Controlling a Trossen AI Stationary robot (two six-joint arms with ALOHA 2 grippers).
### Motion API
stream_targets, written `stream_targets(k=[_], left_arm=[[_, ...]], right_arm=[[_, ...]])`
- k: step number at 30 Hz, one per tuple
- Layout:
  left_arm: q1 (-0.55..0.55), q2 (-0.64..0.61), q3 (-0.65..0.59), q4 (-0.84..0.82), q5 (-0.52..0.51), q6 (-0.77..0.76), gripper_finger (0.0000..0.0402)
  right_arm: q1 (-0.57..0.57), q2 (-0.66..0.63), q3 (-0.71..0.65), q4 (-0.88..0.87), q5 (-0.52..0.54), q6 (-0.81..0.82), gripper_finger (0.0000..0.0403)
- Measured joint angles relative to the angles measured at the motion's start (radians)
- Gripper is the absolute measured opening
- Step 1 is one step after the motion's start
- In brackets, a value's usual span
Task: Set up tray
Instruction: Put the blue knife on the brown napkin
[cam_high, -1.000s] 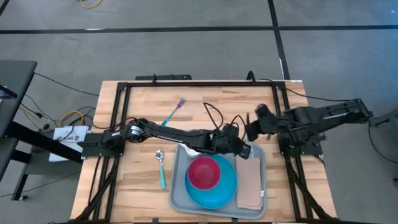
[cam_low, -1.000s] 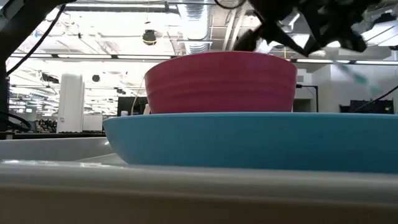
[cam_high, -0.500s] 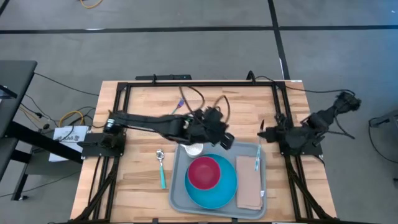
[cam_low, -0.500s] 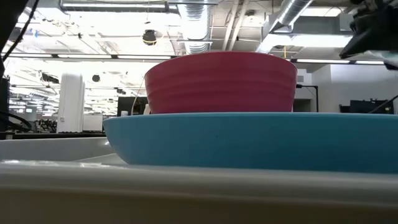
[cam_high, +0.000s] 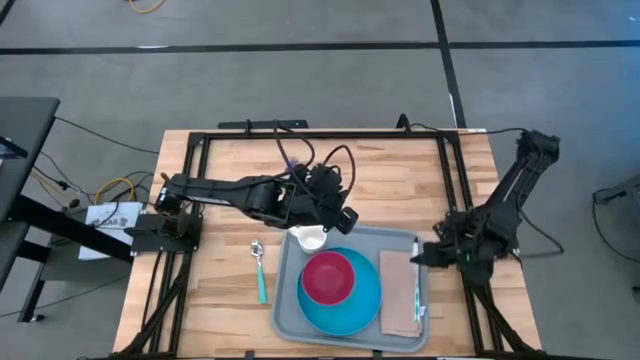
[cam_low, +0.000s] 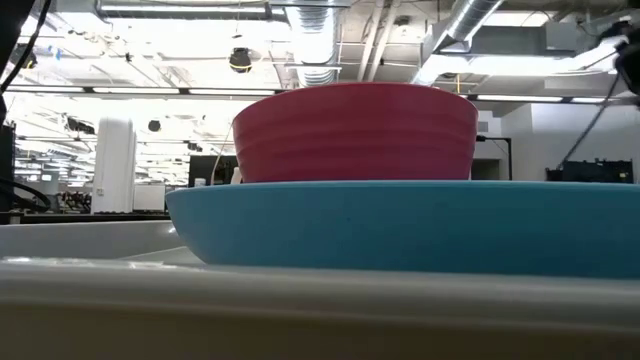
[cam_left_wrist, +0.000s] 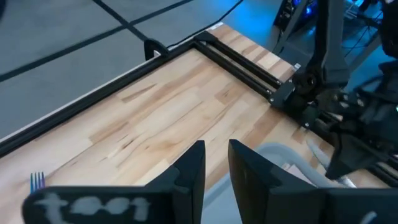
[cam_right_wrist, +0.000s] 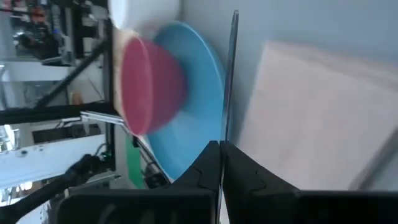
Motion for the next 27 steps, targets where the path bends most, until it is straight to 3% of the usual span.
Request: stream_targets(k=[3,14,20,27], left_arm=[[-0.001,0.000,0.000,-0.012,0.000,-0.003,0.0057],[-0.001,0.001,0.000,-0.011,0.008,0.000,0.0057],[-0.003,0.001,0.000,-0.011,0.023,0.000,0.0057],[-0.016,0.002,0.000,-0.010,0.036,-0.003,0.0057]], right_arm=[[0.050,0.115,0.000,0.052,0.015,0.090,0.0000],[0.074,0.436,0.000,0.254,0.037,0.092,0.0000],[0.063,0.515,0.000,0.298,0.034,0.098,0.0004],[0.050,0.544,0.000,0.303,-0.005,0.076,0.0043]])
